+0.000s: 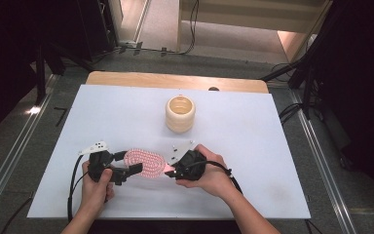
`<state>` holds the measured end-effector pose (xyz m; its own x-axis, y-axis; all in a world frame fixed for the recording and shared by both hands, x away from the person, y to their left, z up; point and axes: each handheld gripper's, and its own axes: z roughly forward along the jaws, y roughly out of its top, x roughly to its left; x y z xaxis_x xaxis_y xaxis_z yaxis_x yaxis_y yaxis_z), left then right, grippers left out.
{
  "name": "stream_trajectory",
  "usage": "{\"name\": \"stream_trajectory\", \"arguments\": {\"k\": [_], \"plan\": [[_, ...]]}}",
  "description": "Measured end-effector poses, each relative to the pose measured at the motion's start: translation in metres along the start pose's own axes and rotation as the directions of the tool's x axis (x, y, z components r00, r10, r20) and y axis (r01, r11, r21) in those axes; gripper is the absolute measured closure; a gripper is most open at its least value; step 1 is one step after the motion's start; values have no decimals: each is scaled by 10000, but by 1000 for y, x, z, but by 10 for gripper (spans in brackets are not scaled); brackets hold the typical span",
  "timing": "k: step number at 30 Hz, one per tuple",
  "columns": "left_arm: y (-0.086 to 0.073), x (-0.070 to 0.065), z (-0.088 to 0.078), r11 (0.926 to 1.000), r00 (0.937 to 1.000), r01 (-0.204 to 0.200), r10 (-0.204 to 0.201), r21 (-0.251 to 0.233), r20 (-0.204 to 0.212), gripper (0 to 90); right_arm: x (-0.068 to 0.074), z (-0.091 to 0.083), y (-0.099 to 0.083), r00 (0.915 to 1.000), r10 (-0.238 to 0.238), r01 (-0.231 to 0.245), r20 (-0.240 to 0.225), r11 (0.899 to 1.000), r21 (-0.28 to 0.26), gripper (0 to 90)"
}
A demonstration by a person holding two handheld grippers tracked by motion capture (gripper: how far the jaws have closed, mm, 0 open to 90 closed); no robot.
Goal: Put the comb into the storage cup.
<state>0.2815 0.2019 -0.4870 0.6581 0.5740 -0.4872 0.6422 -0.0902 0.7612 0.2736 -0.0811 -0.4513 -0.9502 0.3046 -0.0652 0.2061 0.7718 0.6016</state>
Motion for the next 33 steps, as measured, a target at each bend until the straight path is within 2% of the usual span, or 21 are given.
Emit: {"name": "stream_trajectory", "arguments": {"k": [2, 6, 9, 10, 16, 21, 27, 28, 30, 33], "plan": [[1, -1, 1, 9999, 9999, 145, -146, 74, 32, 38, 0, -1, 0, 10000, -35, 35, 74, 10000, 30, 681], [2, -2, 3, 9995, 9994, 310, -311, 46, 155, 145, 2, -1, 1, 9998, -120, 121, 155, 9999, -108, 681], [3, -3, 3, 9991, 9988, 410, -411, 55, 255, 155, 3, -2, 1, 9995, -190, 196, 259, 9996, -223, 681], [4, -3, 3, 9984, 9977, 558, -559, 34, 386, 159, 3, -2, 2, 9992, -246, 253, 309, 9994, -233, 681], [5, -2, 3, 9974, 9950, 725, -726, 39, 685, 186, 5, -3, 1, 9984, -363, 378, 438, 9987, -339, 681], [8, -4, 4, 9974, 9931, 726, -727, 42, 923, 264, 6, -3, 2, 9967, -484, 509, 652, 9980, -374, 681], [10, -7, 5, 9976, 9931, 684, -689, 85, 954, 350, 8, -2, 1, 9945, -659, 701, 808, 9962, -511, 680], [10, -8, 5, 9978, 9934, 655, -663, 125, 934, 395, 9, -1, 0, 9942, -672, 714, 842, 9963, -487, 680], [10, -9, 5, 9979, 9939, 640, -646, 102, 897, 423, 9, 0, -1, 9927, -729, 786, 961, 9952, -576, 680], [12, -8, 5, 9975, 9921, 689, -703, 172, 1035, 459, 8, 0, -3, 9923, -722, 796, 1007, 9943, -711, 680]]}}
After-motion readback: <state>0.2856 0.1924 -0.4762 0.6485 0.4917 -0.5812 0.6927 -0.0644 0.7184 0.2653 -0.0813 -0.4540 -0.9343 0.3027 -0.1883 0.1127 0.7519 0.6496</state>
